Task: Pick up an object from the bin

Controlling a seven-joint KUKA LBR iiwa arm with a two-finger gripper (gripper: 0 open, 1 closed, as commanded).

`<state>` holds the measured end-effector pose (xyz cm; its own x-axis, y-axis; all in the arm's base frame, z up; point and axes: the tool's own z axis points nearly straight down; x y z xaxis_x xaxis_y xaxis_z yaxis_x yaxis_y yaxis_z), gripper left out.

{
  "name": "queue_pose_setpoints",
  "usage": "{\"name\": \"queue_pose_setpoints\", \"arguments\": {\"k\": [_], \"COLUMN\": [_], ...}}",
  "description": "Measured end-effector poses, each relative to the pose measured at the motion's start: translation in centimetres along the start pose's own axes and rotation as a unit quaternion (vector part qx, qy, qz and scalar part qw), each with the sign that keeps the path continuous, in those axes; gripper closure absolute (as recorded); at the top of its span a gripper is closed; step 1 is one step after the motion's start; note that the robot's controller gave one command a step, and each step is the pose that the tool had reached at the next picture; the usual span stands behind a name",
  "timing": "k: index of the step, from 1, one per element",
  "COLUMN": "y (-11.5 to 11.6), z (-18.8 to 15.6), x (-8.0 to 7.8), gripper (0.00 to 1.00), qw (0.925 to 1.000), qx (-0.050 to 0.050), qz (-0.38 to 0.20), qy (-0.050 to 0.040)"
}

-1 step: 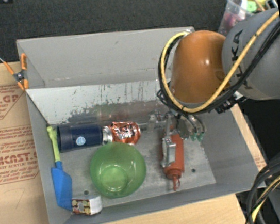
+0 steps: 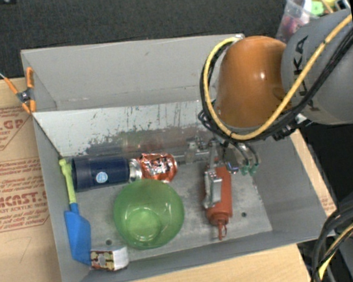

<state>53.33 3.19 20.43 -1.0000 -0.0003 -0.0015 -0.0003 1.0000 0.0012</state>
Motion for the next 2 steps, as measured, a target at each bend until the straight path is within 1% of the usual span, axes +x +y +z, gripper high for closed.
{"name": "queue_pose_setpoints", "arguments": {"k": [1,2], "y": [6.5,8.6], "z": [6.3,10.7], "x": [2.2,4.5], "gripper": [0.0,0.0], "qw": [0.9979,0.9916], "qx": [0.0,-0.001], "qz": [-0.064,-0.129], "qy": [0.0014,0.0029]}}
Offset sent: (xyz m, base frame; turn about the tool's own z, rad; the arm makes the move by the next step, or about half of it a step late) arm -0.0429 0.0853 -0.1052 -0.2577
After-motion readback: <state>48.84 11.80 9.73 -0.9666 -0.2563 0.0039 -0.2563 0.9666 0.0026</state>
